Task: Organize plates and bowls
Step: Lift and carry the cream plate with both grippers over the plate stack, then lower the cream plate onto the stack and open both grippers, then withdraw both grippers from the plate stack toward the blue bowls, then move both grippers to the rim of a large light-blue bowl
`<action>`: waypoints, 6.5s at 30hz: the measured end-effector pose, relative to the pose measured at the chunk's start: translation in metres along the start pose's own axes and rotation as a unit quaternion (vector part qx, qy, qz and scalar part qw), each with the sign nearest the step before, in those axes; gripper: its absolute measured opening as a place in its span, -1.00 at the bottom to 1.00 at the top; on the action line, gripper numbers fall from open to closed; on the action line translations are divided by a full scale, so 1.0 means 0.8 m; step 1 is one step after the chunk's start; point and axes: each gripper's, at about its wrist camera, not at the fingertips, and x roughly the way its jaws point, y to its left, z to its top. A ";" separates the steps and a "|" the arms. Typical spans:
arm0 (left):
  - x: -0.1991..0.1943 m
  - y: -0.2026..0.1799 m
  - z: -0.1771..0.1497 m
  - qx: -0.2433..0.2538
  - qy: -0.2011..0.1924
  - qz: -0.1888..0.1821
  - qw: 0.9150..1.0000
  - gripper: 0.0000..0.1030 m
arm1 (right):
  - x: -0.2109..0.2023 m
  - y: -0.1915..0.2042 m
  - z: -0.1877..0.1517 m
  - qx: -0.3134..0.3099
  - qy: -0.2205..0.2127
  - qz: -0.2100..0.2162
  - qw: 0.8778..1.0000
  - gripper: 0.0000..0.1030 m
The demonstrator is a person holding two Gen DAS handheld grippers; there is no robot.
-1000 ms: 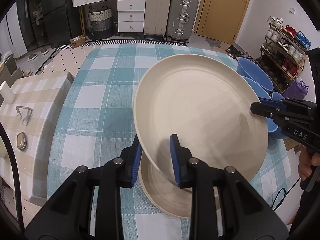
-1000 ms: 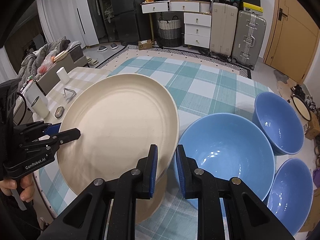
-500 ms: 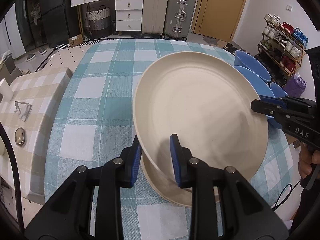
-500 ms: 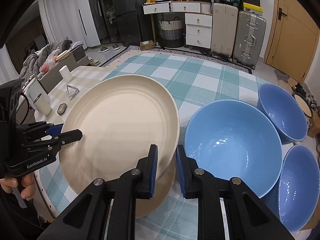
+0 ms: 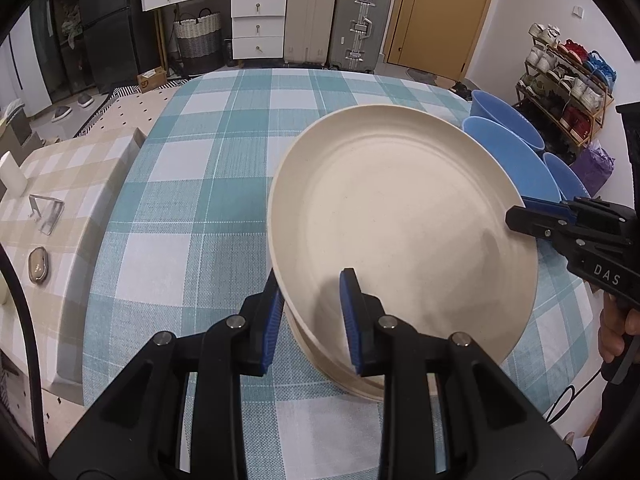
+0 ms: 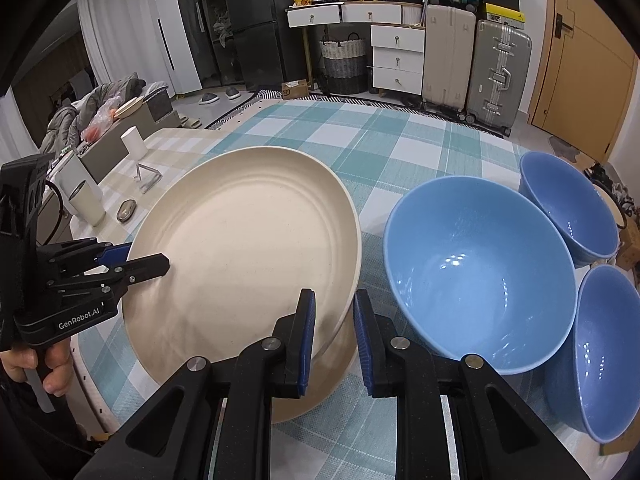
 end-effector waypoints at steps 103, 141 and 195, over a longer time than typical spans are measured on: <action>-0.018 -0.020 -0.002 0.011 -0.039 -0.052 0.998 0.97 | -0.046 -0.005 -0.057 0.022 -0.070 -0.022 0.997 0.98; -0.002 -0.164 0.143 0.070 -0.086 -0.105 0.988 0.97 | -0.193 -0.167 -0.015 0.092 -0.162 -0.113 0.976 0.98; 0.188 -0.267 0.291 0.076 -0.007 -0.122 0.990 0.97 | -0.099 -0.355 0.064 0.197 -0.087 -0.136 0.967 0.98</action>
